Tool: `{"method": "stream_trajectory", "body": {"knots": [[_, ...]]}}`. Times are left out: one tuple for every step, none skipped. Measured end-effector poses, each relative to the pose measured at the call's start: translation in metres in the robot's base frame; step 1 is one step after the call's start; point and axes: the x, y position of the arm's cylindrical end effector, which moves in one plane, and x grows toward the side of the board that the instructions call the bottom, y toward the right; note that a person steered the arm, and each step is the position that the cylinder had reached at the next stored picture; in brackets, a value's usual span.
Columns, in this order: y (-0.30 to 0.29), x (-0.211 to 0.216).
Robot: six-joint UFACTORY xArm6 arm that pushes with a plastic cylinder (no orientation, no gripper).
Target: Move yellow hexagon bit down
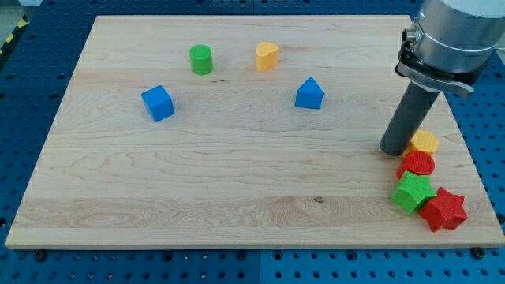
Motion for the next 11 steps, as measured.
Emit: {"method": "stream_trajectory", "body": {"knots": [[0.0, -0.036], [0.009, -0.05], [0.01, -0.033], [0.018, -0.026], [0.037, -0.023], [0.041, -0.016], [0.043, -0.014], [0.06, -0.006], [0.084, 0.004], [0.093, 0.008], [0.093, 0.006]]}}
